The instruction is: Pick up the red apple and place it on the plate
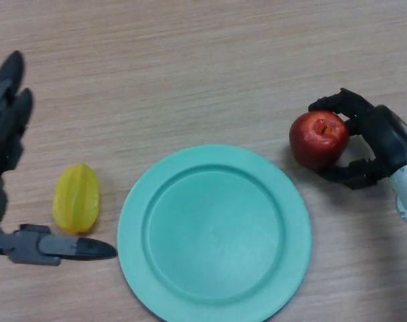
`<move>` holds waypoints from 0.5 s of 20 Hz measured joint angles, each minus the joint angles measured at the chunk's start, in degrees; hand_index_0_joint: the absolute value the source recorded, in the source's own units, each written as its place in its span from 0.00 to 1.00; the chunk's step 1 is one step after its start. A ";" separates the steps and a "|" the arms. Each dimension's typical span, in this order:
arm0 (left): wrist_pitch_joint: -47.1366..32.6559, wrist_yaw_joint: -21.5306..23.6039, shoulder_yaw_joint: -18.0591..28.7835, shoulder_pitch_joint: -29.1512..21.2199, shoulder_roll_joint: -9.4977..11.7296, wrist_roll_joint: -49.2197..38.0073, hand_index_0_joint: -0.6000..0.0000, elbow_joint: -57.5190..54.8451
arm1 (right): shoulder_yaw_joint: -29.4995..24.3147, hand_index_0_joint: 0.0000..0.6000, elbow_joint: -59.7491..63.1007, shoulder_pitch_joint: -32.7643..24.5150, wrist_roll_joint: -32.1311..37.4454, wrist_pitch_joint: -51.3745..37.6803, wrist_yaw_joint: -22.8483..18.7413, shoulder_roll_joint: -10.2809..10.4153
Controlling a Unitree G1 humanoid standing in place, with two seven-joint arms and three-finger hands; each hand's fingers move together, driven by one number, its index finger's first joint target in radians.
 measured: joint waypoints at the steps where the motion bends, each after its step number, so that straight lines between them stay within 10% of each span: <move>1: -0.02 -0.22 -0.18 0.26 -0.30 -0.03 1.00 -0.16 | -0.01 1.00 -5.29 0.86 0.42 1.19 0.11 0.47; 10: -0.11 -1.22 -0.03 1.90 -1.10 -0.04 1.00 -1.94 | 10.81 1.00 -39.42 18.19 8.76 19.46 10.55 8.37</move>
